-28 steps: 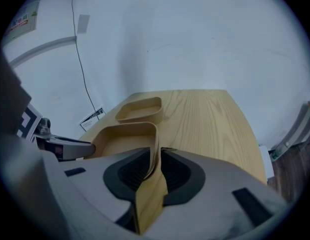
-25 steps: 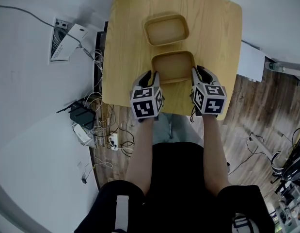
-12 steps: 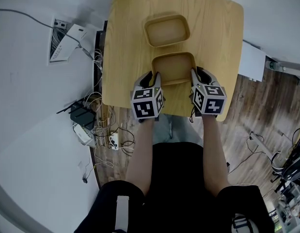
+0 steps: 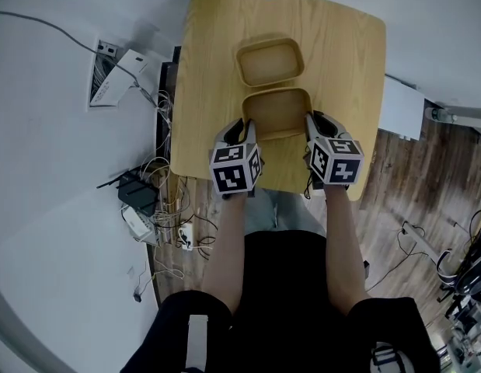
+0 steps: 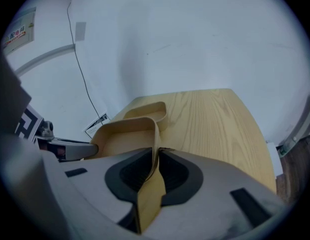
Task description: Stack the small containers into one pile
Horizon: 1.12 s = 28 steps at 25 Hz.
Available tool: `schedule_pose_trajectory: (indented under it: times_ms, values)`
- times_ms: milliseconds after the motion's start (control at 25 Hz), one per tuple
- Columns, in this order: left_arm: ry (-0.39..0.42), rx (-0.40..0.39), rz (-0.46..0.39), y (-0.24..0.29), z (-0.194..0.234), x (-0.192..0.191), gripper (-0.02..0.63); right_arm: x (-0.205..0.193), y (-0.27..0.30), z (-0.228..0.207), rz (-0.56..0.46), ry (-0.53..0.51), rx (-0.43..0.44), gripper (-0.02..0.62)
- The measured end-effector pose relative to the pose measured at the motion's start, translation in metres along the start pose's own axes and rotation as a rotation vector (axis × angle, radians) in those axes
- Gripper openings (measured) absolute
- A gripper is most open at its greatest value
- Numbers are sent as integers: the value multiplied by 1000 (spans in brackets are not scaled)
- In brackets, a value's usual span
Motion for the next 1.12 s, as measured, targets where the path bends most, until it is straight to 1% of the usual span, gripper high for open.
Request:
schedule_pose_trajectory:
  times_ms: [440,800,1120]
  values:
    - [32,-7,-84,-14,-5,40,67,40,-11,6,-79,-22,0,49]
    - [50,-13,-124,-16,-2,71,66,71,-11,12,-120,-35,0,49]
    - [45,-13,-139,-8,6,93,67,95,2,15,-125,-55,-4,49]
Point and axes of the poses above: the fingertips, and each gripper's own axes: y forward along the fingers, z to its left, x out of its top, the point moved 8 cm from there along -y, backward along the fingers, and after that the axes turned 1 degree about z, right-handed, at the moved point
